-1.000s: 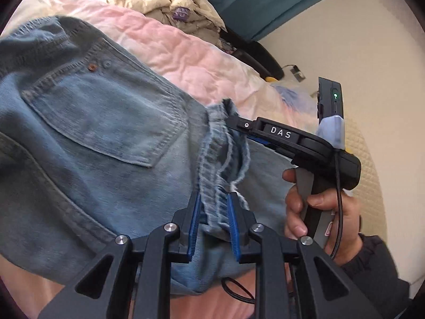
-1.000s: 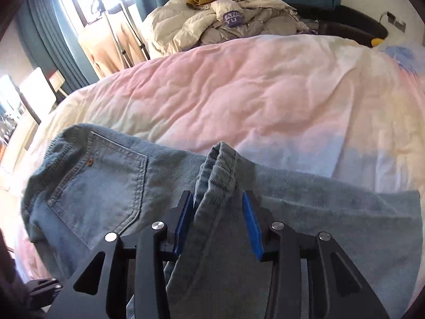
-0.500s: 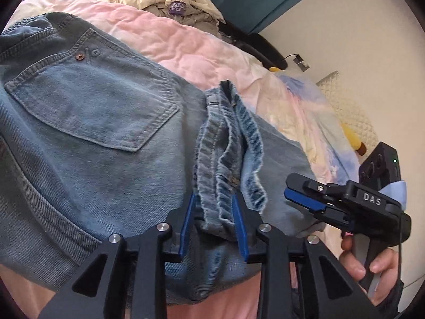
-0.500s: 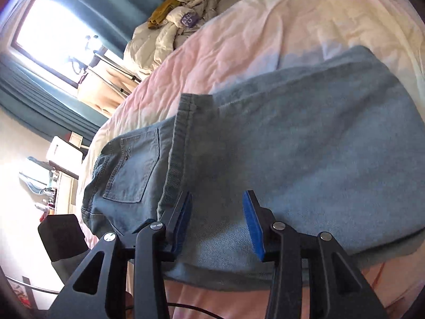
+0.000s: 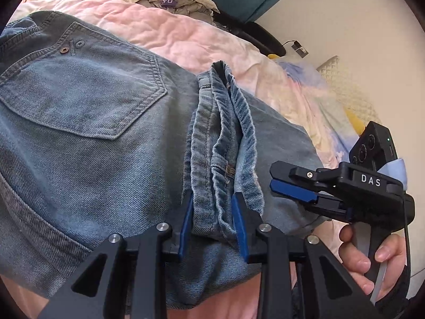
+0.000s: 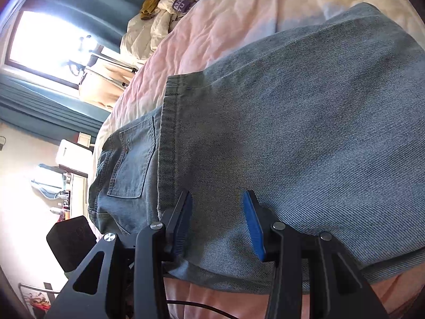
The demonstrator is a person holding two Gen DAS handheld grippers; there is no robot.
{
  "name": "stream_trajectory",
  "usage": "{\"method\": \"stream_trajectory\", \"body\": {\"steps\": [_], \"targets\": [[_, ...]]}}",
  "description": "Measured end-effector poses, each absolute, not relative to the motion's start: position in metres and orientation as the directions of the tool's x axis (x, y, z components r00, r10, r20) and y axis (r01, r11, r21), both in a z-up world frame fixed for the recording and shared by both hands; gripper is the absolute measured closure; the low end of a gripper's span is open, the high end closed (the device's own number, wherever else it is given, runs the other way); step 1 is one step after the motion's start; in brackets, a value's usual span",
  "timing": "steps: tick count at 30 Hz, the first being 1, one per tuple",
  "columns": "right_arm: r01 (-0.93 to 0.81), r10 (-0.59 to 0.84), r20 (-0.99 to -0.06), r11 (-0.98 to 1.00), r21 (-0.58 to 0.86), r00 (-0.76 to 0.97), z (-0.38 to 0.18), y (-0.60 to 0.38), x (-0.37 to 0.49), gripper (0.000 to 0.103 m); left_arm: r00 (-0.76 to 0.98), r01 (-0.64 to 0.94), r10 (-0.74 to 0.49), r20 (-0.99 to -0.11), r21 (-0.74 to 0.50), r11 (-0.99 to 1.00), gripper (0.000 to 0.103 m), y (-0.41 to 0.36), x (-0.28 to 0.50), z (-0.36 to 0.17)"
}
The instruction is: Fold clothes
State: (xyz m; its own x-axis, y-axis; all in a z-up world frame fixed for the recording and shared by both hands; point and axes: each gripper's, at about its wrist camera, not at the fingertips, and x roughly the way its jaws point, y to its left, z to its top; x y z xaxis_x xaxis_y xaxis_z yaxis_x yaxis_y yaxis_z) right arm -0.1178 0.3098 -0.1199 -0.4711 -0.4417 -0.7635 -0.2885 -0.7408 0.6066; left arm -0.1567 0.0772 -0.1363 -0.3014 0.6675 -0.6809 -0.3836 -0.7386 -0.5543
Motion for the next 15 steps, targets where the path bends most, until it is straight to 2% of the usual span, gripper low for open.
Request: {"method": "stream_trajectory", "body": {"steps": [1, 2, 3, 4, 6, 10, 15], "targets": [[-0.281, -0.437, -0.767, -0.750, 0.599, -0.470, -0.120, 0.308, -0.119, 0.063, -0.315, -0.390, 0.666, -0.676, -0.548, -0.740, 0.075, 0.077, -0.155, -0.135], [-0.274, -0.431, -0.770, -0.759, 0.591, -0.470, -0.120, 0.306, -0.119, 0.063, -0.331, -0.398, 0.659, -0.675, -0.533, -0.746, 0.083, 0.078, -0.152, -0.132], [-0.262, -0.429, -0.771, -0.766, 0.587, -0.471, -0.119, 0.303, -0.120, 0.063, -0.348, -0.408, 0.648, -0.678, -0.512, -0.756, 0.085, 0.079, -0.150, -0.130], [-0.244, -0.430, -0.769, -0.775, 0.583, -0.473, -0.118, 0.299, -0.120, 0.063, -0.359, -0.418, 0.641, -0.679, -0.497, -0.760, 0.095, 0.080, -0.148, -0.127], [-0.198, -0.433, -0.764, -0.794, 0.574, -0.478, -0.114, 0.290, -0.122, 0.063, -0.368, -0.433, 0.643, -0.671, -0.489, -0.758, 0.097, 0.081, -0.144, -0.122], [-0.108, -0.428, -0.752, -0.831, 0.545, -0.501, -0.107, 0.265, -0.122, 0.063, -0.367, -0.420, 0.686, -0.628, -0.546, -0.725, 0.098, 0.072, -0.140, -0.109], [-0.005, -0.436, -0.714, -0.852, 0.524, -0.547, -0.097, 0.245, -0.120, 0.063, -0.312, -0.305, 0.728, -0.611, -0.661, -0.686, 0.098, 0.055, -0.149, -0.117]]}}
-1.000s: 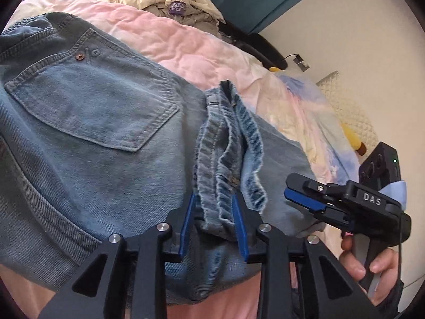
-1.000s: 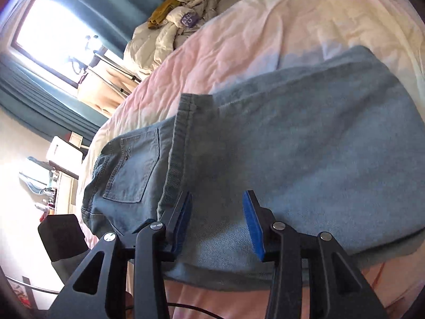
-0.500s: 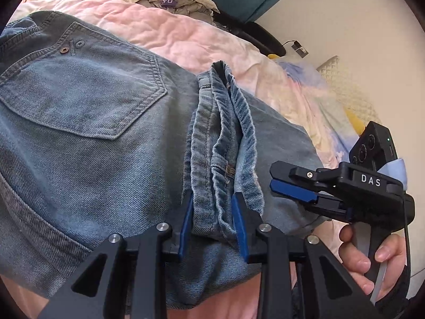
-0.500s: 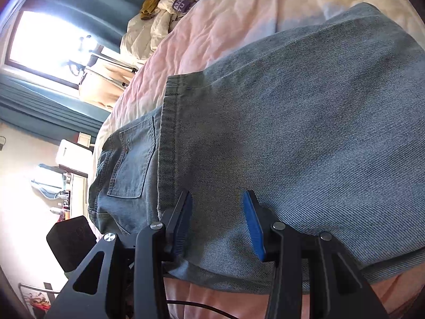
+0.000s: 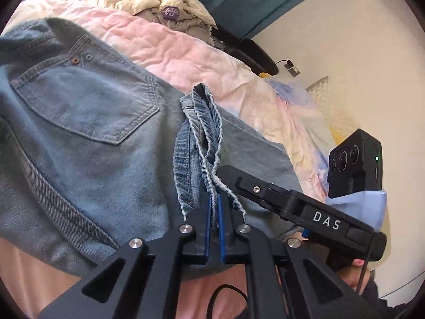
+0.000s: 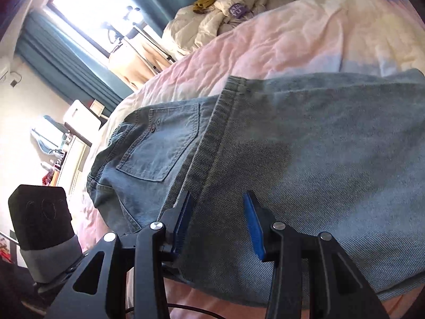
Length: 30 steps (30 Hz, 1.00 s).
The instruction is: Fold clothes
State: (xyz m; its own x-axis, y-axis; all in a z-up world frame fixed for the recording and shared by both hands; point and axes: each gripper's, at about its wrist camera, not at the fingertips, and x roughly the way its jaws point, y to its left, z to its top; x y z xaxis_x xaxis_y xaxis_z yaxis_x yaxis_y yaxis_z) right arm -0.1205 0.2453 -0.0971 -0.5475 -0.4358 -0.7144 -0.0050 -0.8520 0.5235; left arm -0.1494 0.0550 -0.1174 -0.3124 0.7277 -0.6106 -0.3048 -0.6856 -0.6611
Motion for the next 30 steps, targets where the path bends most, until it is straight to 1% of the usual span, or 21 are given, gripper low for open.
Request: {"method": "stream_trajectory", "body": {"steps": [2, 7, 12, 15, 17, 18, 19, 20, 23, 25, 27, 30], "targets": [[0.015, -0.455, -0.715, -0.849, 0.529, -0.531, -0.101, 0.237, -0.124, 0.063, -0.301, -0.273, 0.715, -0.631, -0.661, -0.698, 0.098, 0.053, -0.151, -0.127], [-0.008, -0.451, -0.761, -0.858, 0.513, -0.466, -0.130, 0.227, -0.133, 0.063, -0.249, -0.231, 0.683, -0.686, -0.643, -0.730, 0.098, 0.057, -0.154, -0.147], [-0.017, -0.467, -0.750, -0.844, 0.536, -0.469, -0.133, 0.232, -0.136, 0.063, -0.258, -0.224, 0.692, -0.674, -0.656, -0.721, 0.098, 0.056, -0.152, -0.141], [-0.018, -0.459, -0.747, -0.847, 0.532, -0.481, -0.128, 0.235, -0.132, 0.063, -0.292, -0.224, 0.681, -0.671, -0.644, -0.731, 0.089, 0.053, -0.151, -0.138], [-0.023, -0.434, -0.748, -0.858, 0.513, -0.502, -0.121, 0.238, -0.126, 0.063, -0.308, -0.236, 0.680, -0.665, -0.639, -0.732, 0.074, 0.053, -0.147, -0.134], [-0.025, -0.421, -0.747, -0.864, 0.503, -0.515, -0.117, 0.241, -0.122, 0.063, -0.310, -0.241, 0.682, -0.662, -0.639, -0.731, 0.071, 0.052, -0.144, -0.131], [-0.024, -0.411, -0.743, -0.867, 0.497, -0.529, -0.112, 0.244, -0.118, 0.063, -0.315, -0.243, 0.683, -0.659, -0.639, -0.729, 0.062, 0.050, -0.141, -0.129], [-0.019, -0.403, -0.738, -0.871, 0.490, -0.542, -0.105, 0.247, -0.114, 0.063, -0.328, -0.240, 0.676, -0.660, -0.634, -0.735, 0.059, 0.048, -0.137, -0.125], [-0.001, -0.364, -0.724, -0.893, 0.450, -0.587, -0.083, 0.253, -0.100, 0.063, -0.424, -0.213, 0.606, -0.674, -0.576, -0.789, 0.058, 0.035, -0.122, -0.106], [0.001, -0.343, -0.708, -0.900, 0.436, -0.618, -0.069, 0.257, -0.089, 0.063, -0.462, -0.212, 0.602, -0.652, -0.578, -0.788, 0.056, 0.022, -0.113, -0.095], [0.002, -0.352, -0.686, -0.891, 0.455, -0.637, -0.060, 0.262, -0.078, 0.063, -0.483, -0.212, 0.607, -0.631, -0.588, -0.781, 0.056, 0.006, -0.106, -0.087], [-0.011, -0.336, -0.675, -0.891, 0.455, -0.657, -0.050, 0.267, -0.057, 0.063, -0.500, -0.172, 0.601, -0.624, -0.608, -0.775, 0.056, -0.013, -0.104, -0.085]]}}
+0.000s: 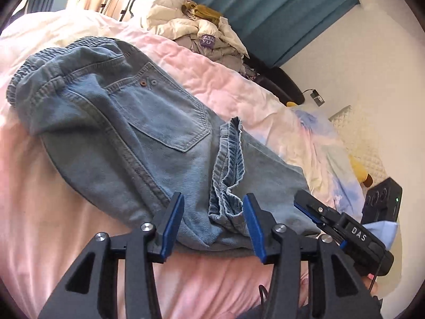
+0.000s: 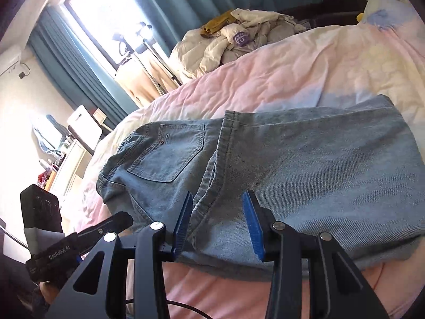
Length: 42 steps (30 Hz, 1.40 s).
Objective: Fold clothes
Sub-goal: 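Lift the waistband end with the left tool and fold it over the legs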
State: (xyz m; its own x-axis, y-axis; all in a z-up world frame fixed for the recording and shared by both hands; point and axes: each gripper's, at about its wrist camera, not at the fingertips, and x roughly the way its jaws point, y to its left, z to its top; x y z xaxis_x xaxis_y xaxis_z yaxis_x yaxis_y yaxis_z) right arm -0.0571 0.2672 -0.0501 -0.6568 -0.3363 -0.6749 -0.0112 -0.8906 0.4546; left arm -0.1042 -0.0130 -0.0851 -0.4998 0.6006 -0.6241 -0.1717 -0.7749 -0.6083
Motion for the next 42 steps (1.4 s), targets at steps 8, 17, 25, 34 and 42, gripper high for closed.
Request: {"method": "stream_trajectory", "body": {"steps": [8, 17, 25, 34, 42], "targets": [[-0.020, -0.310, -0.652, -0.895, 0.446, -0.692, -0.036, 0.272, -0.004, 0.063, -0.524, 0.221, 0.514, -0.679, -0.691, -0.688, 0.056, -0.100, -0.122, -0.118], [-0.056, -0.332, -0.670, -0.871, 0.488, -0.664, -0.049, 0.281, -0.008, 0.063, -0.561, 0.354, 0.511, -0.651, -0.747, -0.563, 0.056, -0.144, -0.129, -0.131], [-0.067, -0.409, -0.661, -0.819, 0.570, -0.629, -0.059, 0.284, -0.019, 0.063, -0.627, 0.430, 0.426, -0.652, -0.746, -0.508, 0.056, -0.161, -0.130, -0.147], [-0.093, -0.461, -0.651, -0.770, 0.631, -0.603, -0.070, 0.287, -0.024, 0.063, -0.697, 0.389, 0.467, -0.544, -0.834, -0.391, 0.056, -0.161, -0.153, -0.161], [-0.116, -0.466, -0.665, -0.763, 0.636, -0.584, -0.077, 0.289, -0.028, 0.063, -0.675, 0.428, 0.457, -0.579, -0.812, -0.396, 0.056, -0.156, -0.163, -0.182]]}}
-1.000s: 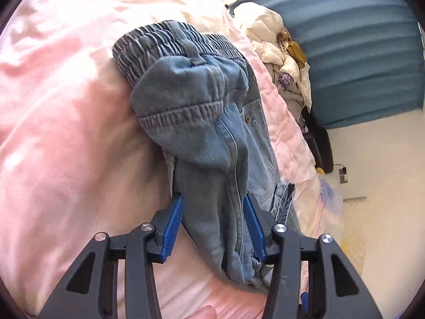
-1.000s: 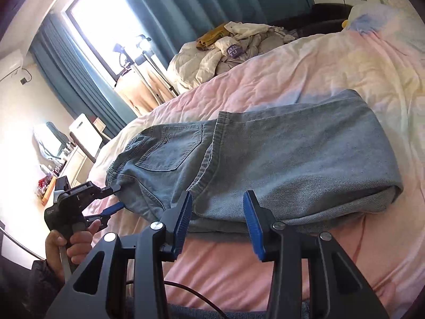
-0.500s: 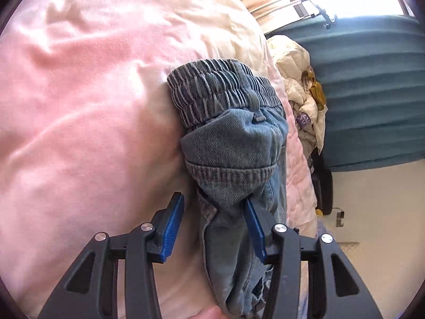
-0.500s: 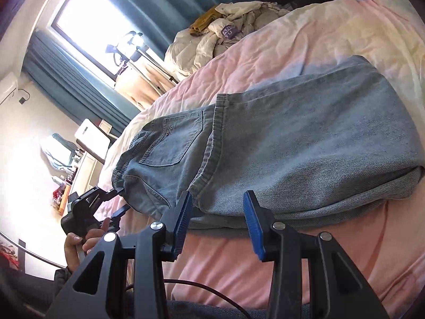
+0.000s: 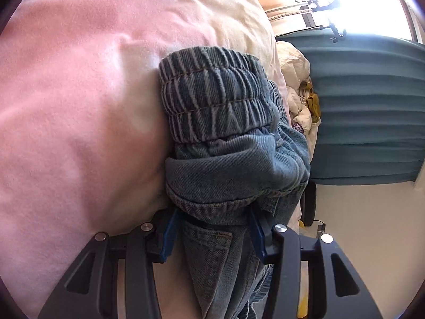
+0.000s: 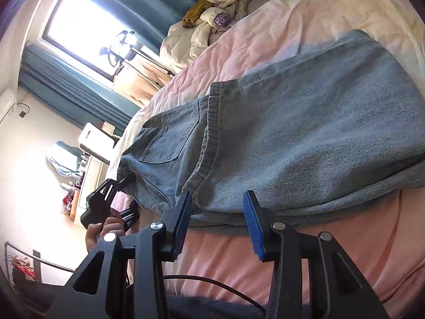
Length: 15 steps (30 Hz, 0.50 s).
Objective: Fold clothes
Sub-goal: 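Lift the waistband end with the left tool and fold it over the legs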
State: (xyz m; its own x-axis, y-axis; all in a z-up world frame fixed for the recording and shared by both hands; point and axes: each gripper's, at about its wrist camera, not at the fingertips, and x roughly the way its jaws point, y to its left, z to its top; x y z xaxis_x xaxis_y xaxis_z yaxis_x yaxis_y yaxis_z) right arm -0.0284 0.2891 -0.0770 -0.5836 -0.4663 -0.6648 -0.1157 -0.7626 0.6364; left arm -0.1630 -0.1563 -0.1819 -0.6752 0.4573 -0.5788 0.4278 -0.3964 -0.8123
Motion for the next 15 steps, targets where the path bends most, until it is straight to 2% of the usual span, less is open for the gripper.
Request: {"method": "stream_trajectory", "body": {"steps": [3, 7, 15], "targets": [[-0.133, -0.449, -0.671, -0.765, 0.630, -0.590, -0.077, 0.294, -0.029, 0.063, -0.677, 0.405, 0.424, -0.602, -0.785, -0.468, 0.066, -0.152, -0.163, -0.172], [-0.151, -0.422, -0.678, -0.773, 0.616, -0.602, -0.075, 0.301, -0.031, 0.063, -0.700, 0.373, 0.397, -0.594, -0.777, -0.506, 0.087, -0.150, -0.156, -0.153], [-0.150, -0.408, -0.675, -0.780, 0.608, -0.614, -0.074, 0.311, -0.029, 0.063, -0.740, 0.218, 0.309, -0.598, -0.647, -0.730, 0.096, -0.098, -0.149, -0.070]]}}
